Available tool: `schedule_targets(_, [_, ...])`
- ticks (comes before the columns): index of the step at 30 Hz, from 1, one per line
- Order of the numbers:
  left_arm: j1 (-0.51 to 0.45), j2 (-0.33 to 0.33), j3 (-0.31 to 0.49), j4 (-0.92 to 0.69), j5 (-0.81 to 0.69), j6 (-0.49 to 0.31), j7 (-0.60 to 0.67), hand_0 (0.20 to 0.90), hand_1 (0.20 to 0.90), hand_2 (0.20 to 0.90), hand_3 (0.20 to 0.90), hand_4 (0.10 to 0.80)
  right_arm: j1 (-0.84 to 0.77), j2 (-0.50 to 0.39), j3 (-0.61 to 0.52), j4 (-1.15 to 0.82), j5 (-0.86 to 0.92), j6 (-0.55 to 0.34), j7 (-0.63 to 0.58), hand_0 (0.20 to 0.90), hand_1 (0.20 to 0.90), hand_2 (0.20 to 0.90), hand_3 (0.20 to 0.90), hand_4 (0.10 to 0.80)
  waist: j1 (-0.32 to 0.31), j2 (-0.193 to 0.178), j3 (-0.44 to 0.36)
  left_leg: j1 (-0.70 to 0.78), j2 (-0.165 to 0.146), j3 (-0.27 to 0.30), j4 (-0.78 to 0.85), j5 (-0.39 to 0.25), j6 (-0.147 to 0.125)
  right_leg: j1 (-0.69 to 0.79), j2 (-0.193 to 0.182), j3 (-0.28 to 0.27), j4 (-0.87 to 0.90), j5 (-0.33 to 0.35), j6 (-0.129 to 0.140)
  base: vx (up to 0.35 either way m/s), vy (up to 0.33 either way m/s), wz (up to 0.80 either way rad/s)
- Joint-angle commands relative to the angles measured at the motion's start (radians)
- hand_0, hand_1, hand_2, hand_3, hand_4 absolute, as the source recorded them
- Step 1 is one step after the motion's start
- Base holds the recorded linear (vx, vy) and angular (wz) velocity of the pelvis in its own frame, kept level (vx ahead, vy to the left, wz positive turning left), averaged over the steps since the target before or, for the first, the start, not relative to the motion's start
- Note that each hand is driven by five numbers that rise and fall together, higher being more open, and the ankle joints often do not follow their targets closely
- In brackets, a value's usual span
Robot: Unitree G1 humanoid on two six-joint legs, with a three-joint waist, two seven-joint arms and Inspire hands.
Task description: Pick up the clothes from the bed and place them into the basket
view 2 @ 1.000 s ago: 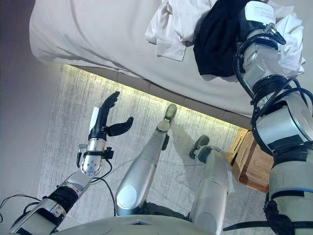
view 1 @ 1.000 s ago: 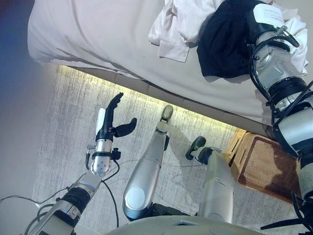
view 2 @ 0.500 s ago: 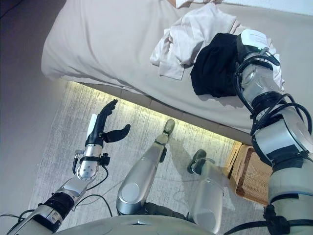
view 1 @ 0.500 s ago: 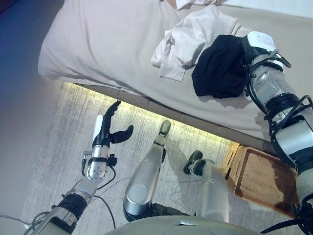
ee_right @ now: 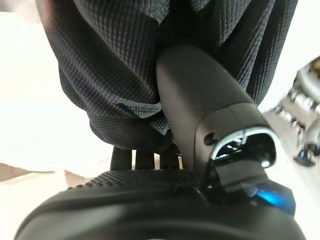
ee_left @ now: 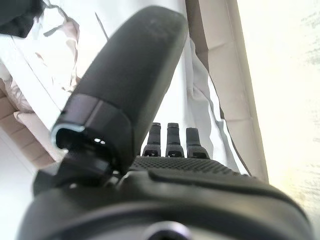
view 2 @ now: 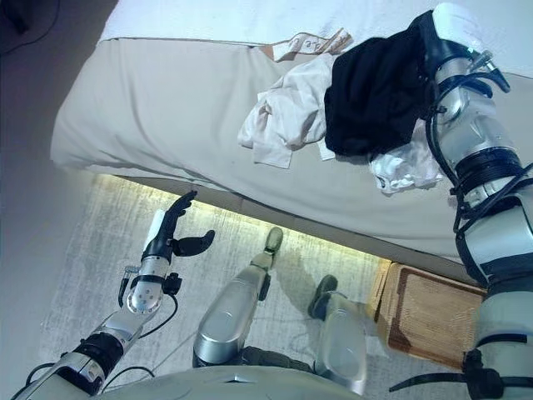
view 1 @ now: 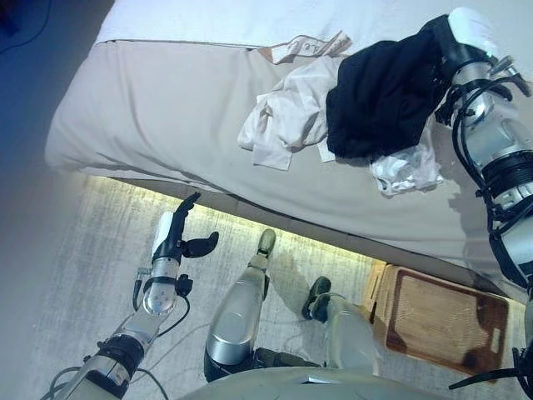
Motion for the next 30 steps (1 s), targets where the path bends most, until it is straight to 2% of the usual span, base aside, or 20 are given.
schedule_targets(1, [0.04,-0.006,0.041,0.023,0.033,-0.033,0.018,0.9,0.9,0.9,0.9,0.8,-0.013,-0.118,-0.024,-0.112,0.036,-0.071,-0.091,0.3,0.3,0.3,0.2,0.1,-0.041,-0.053,-0.213,0.072,-0.005,0.075,0.044,-0.183,0.019,0.042,0.028,0.021,-0.177,0.145,-0.003,0.061,0.006,-0.22])
schedule_targets(8, [0.036,-0.026,0.057,0.109,0.054,-0.006,0.004,0.9,0.9,0.9,0.9,0.8,0.045,-0.169,-0.079,-0.141,0.07,-0.079,-0.084,0.3,0.3,0.3,0.2,0.1,-0.098,-0.078,-0.307,0.16,0.016,0.129,-0.032,-0.184,0.02,0.091,0.039,0.076,-0.249,0.179,0.018,0.044,0.015,-0.22])
schedule_targets(12, [0.03,-0.034,0.063,0.14,0.061,-0.003,-0.001,0.9,0.9,0.9,0.9,0.8,0.075,-0.191,-0.109,-0.144,0.088,-0.085,-0.089,0.3,0.3,0.3,0.2,0.1,-0.116,-0.085,-0.331,0.183,0.021,0.146,-0.045,-0.191,0.021,0.103,0.042,0.094,-0.265,0.187,0.023,0.014,0.002,-0.19])
schedule_targets(21, [-0.004,-0.036,0.103,0.212,0.071,0.002,0.001,0.9,0.9,0.9,0.9,0.8,0.239,-0.257,-0.242,-0.21,0.097,-0.097,-0.107,0.3,0.3,0.3,0.2,0.1,-0.191,-0.096,-0.388,0.249,0.039,0.196,-0.131,-0.183,0.017,0.122,0.046,0.157,-0.332,0.232,0.053,-0.019,-0.021,-0.28])
schedule_targets(25, [-0.017,-0.035,0.124,0.233,0.083,0.002,0.001,0.9,0.9,0.9,0.9,0.8,0.345,-0.284,-0.334,-0.249,0.099,-0.106,-0.122,0.3,0.3,0.3,0.2,0.1,-0.232,-0.094,-0.404,0.263,0.043,0.218,-0.139,-0.193,0.019,0.116,0.054,0.19,-0.341,0.239,0.056,-0.01,-0.021,-0.28])
schedule_targets(30, [-0.02,-0.029,0.155,0.259,0.083,-0.001,-0.012,0.9,0.9,0.9,0.9,0.8,0.563,-0.296,-0.501,-0.338,0.094,-0.112,-0.121,0.3,0.3,0.3,0.2,0.1,-0.292,-0.094,-0.41,0.278,0.053,0.244,-0.136,-0.203,0.023,0.108,0.072,0.243,-0.335,0.236,0.056,-0.002,-0.025,-0.28])
